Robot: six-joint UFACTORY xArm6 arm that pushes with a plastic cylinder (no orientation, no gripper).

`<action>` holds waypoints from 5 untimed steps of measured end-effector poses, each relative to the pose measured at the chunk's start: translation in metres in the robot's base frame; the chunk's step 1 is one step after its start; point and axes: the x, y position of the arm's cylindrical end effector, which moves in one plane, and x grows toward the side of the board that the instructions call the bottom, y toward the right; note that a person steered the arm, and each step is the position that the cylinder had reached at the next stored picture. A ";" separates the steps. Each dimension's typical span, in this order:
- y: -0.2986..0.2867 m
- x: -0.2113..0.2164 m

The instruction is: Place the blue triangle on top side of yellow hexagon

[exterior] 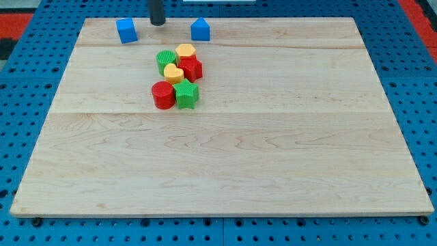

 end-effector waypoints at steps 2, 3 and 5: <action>0.104 0.020; 0.115 0.062; 0.123 0.070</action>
